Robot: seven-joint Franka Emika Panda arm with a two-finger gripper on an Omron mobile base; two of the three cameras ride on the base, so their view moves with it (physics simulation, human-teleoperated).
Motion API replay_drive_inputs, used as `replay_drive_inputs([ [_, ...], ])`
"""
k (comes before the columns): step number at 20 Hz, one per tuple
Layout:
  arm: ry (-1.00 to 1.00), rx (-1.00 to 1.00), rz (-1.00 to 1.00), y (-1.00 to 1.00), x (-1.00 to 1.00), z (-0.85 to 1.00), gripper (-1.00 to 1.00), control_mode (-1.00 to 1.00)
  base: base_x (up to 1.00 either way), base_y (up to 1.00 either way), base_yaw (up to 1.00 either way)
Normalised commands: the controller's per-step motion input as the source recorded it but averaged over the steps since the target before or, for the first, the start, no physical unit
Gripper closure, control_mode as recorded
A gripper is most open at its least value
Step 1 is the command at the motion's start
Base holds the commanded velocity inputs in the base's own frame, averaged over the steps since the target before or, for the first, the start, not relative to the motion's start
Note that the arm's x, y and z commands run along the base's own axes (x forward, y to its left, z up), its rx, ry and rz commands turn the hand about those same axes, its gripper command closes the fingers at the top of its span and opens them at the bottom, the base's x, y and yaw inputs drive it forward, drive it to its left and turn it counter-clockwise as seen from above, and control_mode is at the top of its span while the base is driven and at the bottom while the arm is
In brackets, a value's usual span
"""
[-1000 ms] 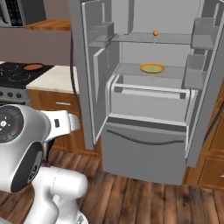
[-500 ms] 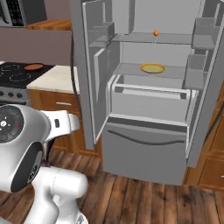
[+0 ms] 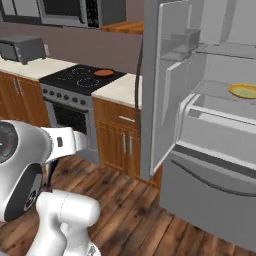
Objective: Retrieve the fish from the fridge and place it on the saucepan with marinade on the stove.
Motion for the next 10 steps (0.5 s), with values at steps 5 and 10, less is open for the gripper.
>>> replay_drive_inputs([
  [5,0.00,0.00,0.00,0.00,0.00,0.00,1.00,1.00,-0.03,0.29,0.65],
  [10,0.00,0.00,0.00,0.00,0.00,0.00,1.00,1.00,0.00,0.34,0.56],
])
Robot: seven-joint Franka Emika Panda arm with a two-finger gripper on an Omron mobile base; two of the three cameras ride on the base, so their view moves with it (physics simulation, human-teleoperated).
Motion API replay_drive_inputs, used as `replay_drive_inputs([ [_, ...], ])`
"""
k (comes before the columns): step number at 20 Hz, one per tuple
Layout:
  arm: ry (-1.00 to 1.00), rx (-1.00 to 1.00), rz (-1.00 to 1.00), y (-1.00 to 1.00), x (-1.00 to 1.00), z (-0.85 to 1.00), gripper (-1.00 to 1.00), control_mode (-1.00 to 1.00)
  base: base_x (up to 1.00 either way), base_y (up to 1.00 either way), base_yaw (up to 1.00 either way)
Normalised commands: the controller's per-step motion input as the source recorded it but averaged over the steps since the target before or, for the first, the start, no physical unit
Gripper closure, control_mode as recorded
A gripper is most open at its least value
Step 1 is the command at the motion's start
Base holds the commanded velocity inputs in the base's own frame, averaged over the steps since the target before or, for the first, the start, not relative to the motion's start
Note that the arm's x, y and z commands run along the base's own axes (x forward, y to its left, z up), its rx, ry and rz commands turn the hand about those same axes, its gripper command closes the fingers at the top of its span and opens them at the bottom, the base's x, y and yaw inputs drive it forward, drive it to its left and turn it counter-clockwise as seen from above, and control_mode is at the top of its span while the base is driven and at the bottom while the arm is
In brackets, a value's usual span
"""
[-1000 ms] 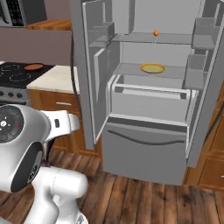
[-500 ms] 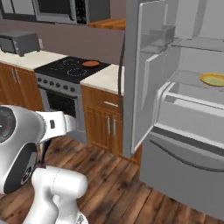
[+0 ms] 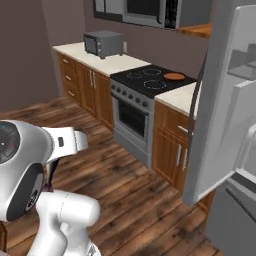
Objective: Retrieve the fish from the fridge and place it on the saucepan with marinade on the stove.
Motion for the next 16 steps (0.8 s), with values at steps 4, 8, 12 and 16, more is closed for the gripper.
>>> replay_drive_inputs([
  [4,0.00,0.00,0.00,0.00,0.00,0.00,1.00,1.00,0.43,0.25,0.35],
  [8,0.00,0.00,0.00,0.00,0.00,0.00,1.00,1.00,0.99,0.15,0.12],
  [12,0.00,0.00,0.00,0.00,0.00,0.00,1.00,1.00,1.00,0.06,0.02],
  [16,0.00,0.00,0.00,0.00,0.00,0.00,1.00,1.00,1.00,0.00,0.00],
])
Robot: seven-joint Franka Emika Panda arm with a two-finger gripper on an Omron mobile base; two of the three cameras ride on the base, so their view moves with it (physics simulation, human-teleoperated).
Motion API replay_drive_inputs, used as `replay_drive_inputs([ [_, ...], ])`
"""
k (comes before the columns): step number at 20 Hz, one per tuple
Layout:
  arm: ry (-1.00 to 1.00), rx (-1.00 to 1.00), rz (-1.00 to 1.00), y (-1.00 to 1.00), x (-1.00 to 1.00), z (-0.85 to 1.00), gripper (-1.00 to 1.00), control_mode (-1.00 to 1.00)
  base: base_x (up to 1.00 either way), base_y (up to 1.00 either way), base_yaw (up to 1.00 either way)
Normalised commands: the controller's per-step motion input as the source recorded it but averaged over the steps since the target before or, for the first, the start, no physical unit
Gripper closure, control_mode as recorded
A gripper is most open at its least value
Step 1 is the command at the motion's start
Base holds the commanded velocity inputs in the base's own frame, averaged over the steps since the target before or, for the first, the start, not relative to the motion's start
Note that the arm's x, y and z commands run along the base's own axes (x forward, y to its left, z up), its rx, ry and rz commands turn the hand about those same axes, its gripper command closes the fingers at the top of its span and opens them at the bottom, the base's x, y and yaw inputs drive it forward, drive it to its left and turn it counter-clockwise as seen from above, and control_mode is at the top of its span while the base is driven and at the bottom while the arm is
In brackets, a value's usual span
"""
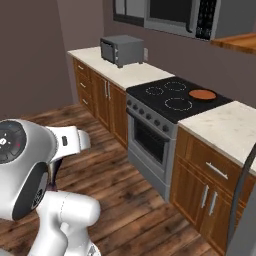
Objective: Retrieve the fish from the fridge and place it on the saucepan with marinade on the stove.
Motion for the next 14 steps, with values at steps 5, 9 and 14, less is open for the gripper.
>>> replay_drive_inputs([
  [5,0.00,0.00,0.00,0.00,0.00,0.00,1.00,1.00,1.00,0.00,-0.07],
  [9,0.00,0.00,0.00,0.00,0.00,0.00,1.00,1.00,0.94,0.00,-0.17],
  [14,0.00,0.00,0.00,0.00,0.00,0.00,1.00,1.00,0.87,0.00,-0.23],
])
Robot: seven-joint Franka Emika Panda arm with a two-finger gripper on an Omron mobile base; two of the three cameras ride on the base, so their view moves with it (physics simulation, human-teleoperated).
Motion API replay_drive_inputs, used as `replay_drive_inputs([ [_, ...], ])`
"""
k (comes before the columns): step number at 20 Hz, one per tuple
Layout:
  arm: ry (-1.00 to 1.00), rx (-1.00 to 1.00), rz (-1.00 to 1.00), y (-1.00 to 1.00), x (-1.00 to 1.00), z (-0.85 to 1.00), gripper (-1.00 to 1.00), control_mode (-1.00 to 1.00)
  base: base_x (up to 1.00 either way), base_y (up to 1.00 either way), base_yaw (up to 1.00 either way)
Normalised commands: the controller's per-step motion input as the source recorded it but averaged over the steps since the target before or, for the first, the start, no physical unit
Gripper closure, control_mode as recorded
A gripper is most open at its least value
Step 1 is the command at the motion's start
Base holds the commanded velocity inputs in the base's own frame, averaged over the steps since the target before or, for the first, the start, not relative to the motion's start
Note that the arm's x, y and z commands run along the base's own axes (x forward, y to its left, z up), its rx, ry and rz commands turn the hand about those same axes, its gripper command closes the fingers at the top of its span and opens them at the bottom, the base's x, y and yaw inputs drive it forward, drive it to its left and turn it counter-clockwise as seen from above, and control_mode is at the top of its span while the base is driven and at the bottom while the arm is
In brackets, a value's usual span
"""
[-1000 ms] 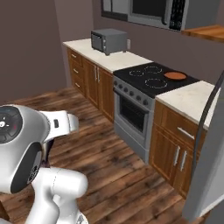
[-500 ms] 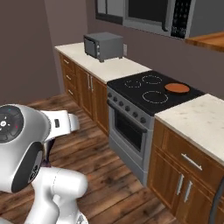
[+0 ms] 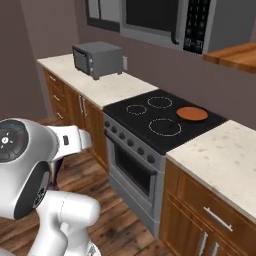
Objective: Retrieve the fish from the fridge and place it on the saucepan with marinade on the stove.
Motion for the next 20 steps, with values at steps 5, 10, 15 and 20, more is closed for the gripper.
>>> replay_drive_inputs([
  [5,0.00,0.00,0.00,0.00,0.00,0.00,1.00,1.00,0.73,-0.10,-0.31],
  [10,0.00,0.00,0.00,0.00,0.00,0.00,1.00,1.00,0.52,-0.14,-0.39],
  [15,0.00,0.00,0.00,0.00,0.00,0.00,1.00,1.00,0.40,-0.02,-0.44],
  [20,0.00,0.00,0.00,0.00,0.00,0.00,1.00,1.00,0.38,0.00,-0.46],
])
